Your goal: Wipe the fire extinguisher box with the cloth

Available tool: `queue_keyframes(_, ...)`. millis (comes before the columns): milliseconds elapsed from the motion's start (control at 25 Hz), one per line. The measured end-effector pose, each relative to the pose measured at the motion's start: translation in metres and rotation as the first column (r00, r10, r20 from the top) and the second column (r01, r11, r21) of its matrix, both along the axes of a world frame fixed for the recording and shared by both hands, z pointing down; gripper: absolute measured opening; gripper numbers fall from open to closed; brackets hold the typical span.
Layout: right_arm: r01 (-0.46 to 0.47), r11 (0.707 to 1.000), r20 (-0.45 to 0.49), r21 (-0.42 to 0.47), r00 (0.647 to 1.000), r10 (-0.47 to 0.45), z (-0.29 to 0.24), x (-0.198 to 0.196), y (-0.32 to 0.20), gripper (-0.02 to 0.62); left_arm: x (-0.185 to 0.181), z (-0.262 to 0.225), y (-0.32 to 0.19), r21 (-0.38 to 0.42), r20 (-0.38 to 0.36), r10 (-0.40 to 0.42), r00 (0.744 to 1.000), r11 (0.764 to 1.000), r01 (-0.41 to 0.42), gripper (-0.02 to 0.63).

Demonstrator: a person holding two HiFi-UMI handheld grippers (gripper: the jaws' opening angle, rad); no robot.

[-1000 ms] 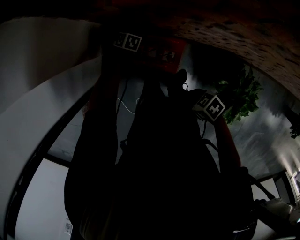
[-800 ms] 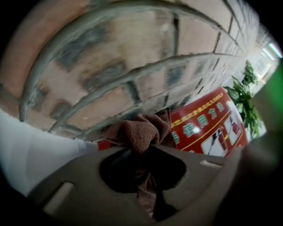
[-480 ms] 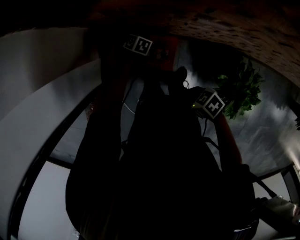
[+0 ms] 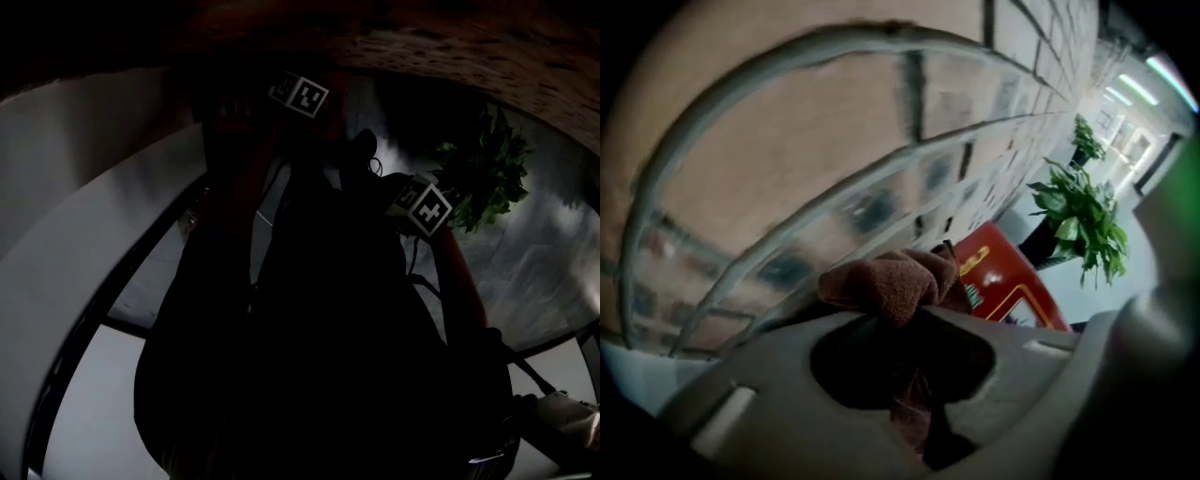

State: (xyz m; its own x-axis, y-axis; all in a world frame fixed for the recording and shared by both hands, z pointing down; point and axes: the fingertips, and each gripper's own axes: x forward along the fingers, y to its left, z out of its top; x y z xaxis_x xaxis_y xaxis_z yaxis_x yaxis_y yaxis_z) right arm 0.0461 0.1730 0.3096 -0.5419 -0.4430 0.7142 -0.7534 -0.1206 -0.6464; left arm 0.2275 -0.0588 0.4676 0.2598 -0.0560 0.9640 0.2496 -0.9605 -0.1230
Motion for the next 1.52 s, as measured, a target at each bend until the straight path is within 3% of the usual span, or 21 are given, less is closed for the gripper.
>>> queue_keyframes(440, -0.033, 0.999, 0.007, -0.004, 0.999, 0.033, 0.002, 0.002, 0.012, -0.002, 0.023, -0.003, 0.077, -0.023, -0.023, 0.144, 0.989, 0.989, -0.145, 0.048)
queue_keyframes(560, -0.030, 1.000, 0.011, -0.009, 0.999, 0.030, 0.005, 0.001, 0.014, -0.002, 0.028, -0.003, 0.099, -0.068, -0.038, 0.174, 0.984, 0.982, -0.176, 0.048)
queue_keyframes(680, -0.031, 0.999, 0.010, -0.012, 0.999, 0.032, 0.006, 0.002, 0.014, -0.002, 0.031, -0.004, 0.124, -0.126, -0.054, 0.240, 0.969, 0.961, -0.245, 0.049)
queue_keyframes(880, -0.023, 1.000, 0.007, -0.008, 1.000, 0.023, 0.003, 0.002, 0.015, -0.002, 0.004, -0.009, 0.164, -0.256, -0.005, 0.332, 0.943, 0.911, -0.322, 0.049)
queue_keyframes(1000, -0.017, 1.000, -0.001, 0.007, 1.000, 0.017, -0.002, 0.006, 0.015, -0.002, -0.004, -0.035, 0.170, -0.310, -0.054, 0.289, 0.956, 0.905, -0.291, 0.049)
queue_keyframes(1120, 0.002, 1.000, -0.028, 0.018, 1.000, -0.001, -0.005, 0.011, 0.015, -0.002, -0.009, -0.069, 0.157, -0.396, -0.080, 0.132, 0.988, 0.905, -0.153, 0.048)
queue_keyframes(1240, 0.022, 0.999, -0.062, 0.047, 0.998, -0.019, -0.010, 0.016, 0.007, -0.002, -0.020, -0.100, 0.136, -0.462, -0.079, 0.023, 0.997, 0.885, -0.057, 0.049)
queue_keyframes(1400, 0.061, 0.993, -0.080, 0.103, 0.995, -0.053, -0.018, 0.016, -0.004, -0.002, -0.028, -0.142, 0.121, -0.481, -0.122, -0.020, 0.992, 0.876, -0.041, 0.049)
queue_keyframes(1520, 0.149, 0.977, -0.079, 0.150, 0.987, -0.139, -0.025, 0.006, -0.011, -0.002, -0.041, -0.161, 0.115, -0.428, -0.126, -0.016, 0.992, 0.903, -0.039, 0.049)
